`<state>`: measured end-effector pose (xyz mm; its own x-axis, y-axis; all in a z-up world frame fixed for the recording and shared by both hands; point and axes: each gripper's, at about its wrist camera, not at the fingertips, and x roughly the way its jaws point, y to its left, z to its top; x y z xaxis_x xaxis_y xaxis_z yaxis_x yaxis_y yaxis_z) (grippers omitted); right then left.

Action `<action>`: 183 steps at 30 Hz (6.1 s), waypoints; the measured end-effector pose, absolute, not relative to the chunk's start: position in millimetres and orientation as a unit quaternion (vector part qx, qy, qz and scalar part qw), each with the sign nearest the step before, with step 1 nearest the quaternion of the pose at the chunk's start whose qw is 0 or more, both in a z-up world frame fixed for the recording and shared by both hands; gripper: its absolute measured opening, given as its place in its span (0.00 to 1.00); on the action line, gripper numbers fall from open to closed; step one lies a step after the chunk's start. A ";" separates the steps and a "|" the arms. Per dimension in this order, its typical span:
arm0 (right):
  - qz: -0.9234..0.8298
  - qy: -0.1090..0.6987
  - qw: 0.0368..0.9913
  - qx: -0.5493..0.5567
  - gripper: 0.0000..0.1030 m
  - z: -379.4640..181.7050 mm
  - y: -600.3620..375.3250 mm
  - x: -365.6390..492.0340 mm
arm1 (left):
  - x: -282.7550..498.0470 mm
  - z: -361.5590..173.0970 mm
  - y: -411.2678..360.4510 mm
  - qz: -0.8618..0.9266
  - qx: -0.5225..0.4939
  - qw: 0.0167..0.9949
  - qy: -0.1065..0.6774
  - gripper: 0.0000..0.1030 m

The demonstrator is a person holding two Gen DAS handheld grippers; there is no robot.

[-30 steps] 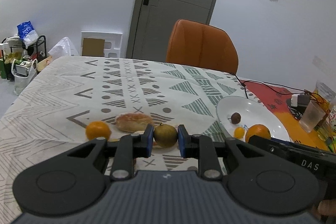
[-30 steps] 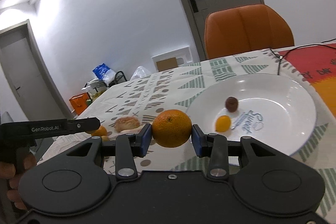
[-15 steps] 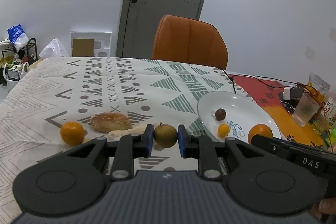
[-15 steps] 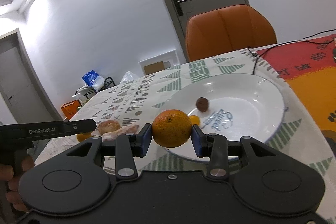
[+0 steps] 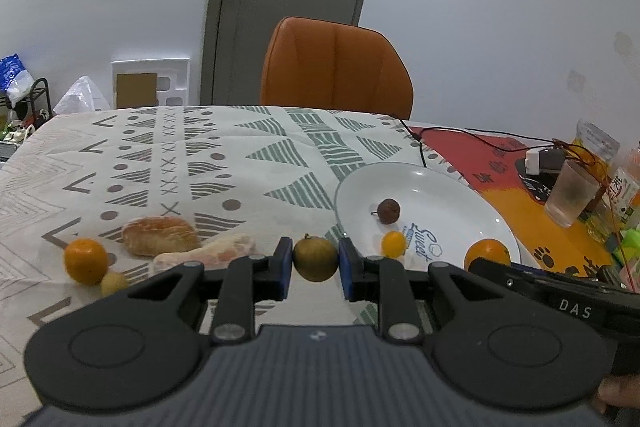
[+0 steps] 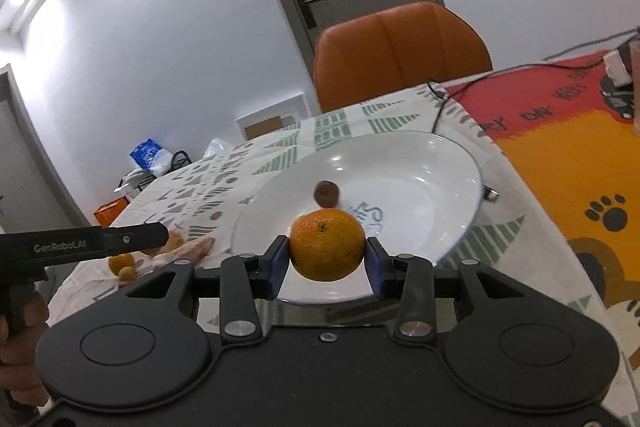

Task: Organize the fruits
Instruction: 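Carry the orange into the white plate and open the right tool while the left carries its fruit, then lower the green-yellow fruit into the plate and open the left tool, then lift both open tools away from the white plate, then lower the left tool onto a small orange mandarin and close it, then grasp the peeled pink pomelo segment with the right tool while the left holds the mandarin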

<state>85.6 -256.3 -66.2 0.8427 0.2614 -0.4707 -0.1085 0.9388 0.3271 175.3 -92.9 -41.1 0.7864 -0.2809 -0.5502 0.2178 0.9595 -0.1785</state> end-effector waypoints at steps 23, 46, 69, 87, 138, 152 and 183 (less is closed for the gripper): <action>0.068 0.250 0.956 0.141 0.43 -58.8 -291.0 73.5 | 192.7 -48.8 -152.8 -0.183 -0.028 0.933 0.310 0.22; 0.082 0.253 0.952 0.150 0.44 -61.3 -283.1 74.2 | 193.0 -41.6 -142.1 -0.140 -0.020 0.940 0.309 0.52; 0.099 0.242 0.956 0.129 0.74 -50.3 -243.1 68.4 | 160.0 -29.2 -77.7 -0.069 -0.030 0.954 0.291 0.77; 0.127 0.236 0.957 0.112 1.00 -47.3 -206.6 64.8 | 133.5 -30.2 -31.6 -0.015 -0.049 0.957 0.284 0.84; 0.209 0.280 0.935 0.062 1.00 -65.0 -136.0 91.1 | 129.5 -86.8 12.5 -0.004 -0.090 0.942 0.323 0.21; 0.220 0.294 0.929 0.038 1.00 -67.9 -106.9 118.2 | 143.0 -77.3 42.2 0.018 -0.096 0.943 0.319 0.21; 0.212 0.343 0.915 -0.028 0.92 -93.1 -44.6 179.7 | 174.4 -76.4 99.1 0.042 -0.113 0.942 0.312 0.22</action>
<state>179.7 -44.6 -93.1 0.6747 0.3684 -0.6396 -0.4064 0.9088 0.0947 174.4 99.1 -76.4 0.8018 0.0088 -0.5975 -0.1503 0.9707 -0.1874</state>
